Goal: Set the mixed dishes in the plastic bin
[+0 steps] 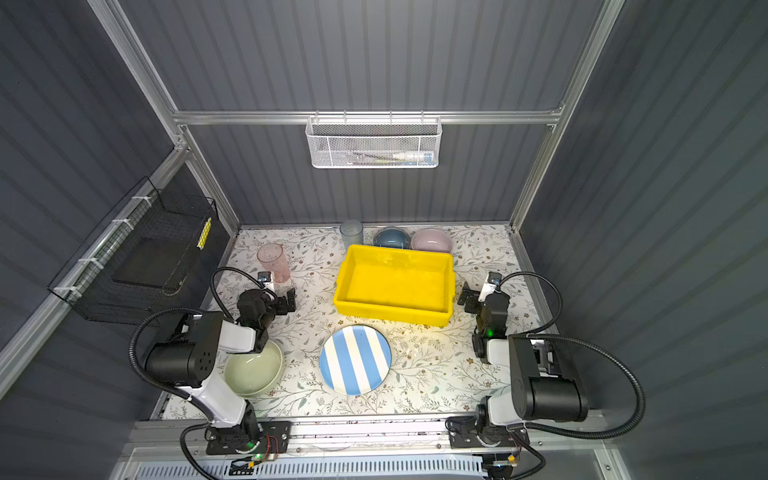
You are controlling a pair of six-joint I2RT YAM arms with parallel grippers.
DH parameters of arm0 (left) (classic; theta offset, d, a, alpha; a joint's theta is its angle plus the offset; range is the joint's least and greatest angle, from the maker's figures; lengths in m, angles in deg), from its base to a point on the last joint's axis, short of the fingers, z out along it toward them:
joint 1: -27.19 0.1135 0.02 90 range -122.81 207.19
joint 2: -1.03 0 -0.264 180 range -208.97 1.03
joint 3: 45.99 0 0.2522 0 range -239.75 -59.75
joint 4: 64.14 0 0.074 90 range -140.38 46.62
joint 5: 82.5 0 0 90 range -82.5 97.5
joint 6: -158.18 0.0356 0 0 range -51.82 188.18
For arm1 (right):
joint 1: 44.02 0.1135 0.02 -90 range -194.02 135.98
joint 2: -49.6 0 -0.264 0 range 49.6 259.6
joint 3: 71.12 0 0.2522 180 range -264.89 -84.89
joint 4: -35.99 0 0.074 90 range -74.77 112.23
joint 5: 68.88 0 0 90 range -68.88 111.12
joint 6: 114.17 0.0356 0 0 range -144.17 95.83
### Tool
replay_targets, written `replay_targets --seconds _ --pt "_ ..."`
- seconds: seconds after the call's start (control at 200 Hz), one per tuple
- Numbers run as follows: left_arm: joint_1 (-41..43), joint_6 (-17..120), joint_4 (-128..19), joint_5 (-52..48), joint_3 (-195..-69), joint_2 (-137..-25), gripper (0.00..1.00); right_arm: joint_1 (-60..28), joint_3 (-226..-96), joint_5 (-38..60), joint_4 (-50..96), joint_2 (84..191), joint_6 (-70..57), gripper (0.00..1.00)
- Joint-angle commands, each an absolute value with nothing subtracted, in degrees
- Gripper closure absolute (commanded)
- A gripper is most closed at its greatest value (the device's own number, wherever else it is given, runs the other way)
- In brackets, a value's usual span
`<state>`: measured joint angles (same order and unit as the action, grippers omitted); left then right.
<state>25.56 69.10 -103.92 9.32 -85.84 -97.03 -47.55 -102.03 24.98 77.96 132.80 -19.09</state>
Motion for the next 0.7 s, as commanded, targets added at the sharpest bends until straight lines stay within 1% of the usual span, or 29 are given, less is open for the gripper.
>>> replay_targets --seconds 0.0,0.69 --pt "25.6 70.1 -103.3 8.7 -86.8 -97.5 0.00 -47.3 -102.9 25.3 78.9 132.9 -19.8 0.01" --pt "25.6 70.1 -103.1 8.8 -86.8 -97.5 0.00 -47.4 -103.1 25.3 78.6 133.0 -19.7 0.01"
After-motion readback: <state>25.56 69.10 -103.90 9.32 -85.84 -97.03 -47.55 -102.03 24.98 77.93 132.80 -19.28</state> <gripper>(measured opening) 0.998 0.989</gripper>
